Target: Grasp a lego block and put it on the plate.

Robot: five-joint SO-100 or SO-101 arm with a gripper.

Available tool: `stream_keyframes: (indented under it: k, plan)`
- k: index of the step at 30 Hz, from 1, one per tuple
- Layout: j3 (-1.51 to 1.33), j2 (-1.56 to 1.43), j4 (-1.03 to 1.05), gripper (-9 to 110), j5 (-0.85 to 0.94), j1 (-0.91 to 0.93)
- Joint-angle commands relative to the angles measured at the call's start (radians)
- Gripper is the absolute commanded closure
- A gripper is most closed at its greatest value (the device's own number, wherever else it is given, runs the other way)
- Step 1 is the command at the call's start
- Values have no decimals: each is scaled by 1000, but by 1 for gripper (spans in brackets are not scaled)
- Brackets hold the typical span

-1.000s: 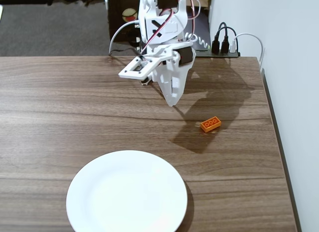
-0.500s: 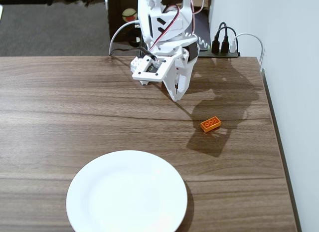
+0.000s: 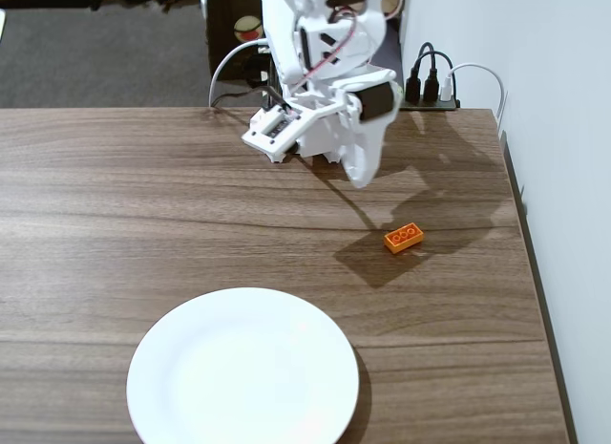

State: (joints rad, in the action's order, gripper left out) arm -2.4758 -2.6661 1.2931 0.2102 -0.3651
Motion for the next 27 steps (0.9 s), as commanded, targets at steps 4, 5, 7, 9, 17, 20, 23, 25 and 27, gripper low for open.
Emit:
stream_keyframes:
  k: [4, 5, 7, 9, 17, 20, 23, 25, 27]
  plan:
    - [71, 49, -37, 101, -143, -52]
    - [77, 58, -40, 101, -161, -60]
    - [83, 74, -43, 101, -195, -81]
    - [86, 89, -48, 101, -225, -106]
    - [118, 158, -46, 101, -282, -190]
    - [140, 187, -35, 101, -310, -192]
    - [156, 221, -31, 101, -324, -201]
    - [173, 241, -35, 101, -328, -202]
    - [201, 273, -23, 101, -324, -209]
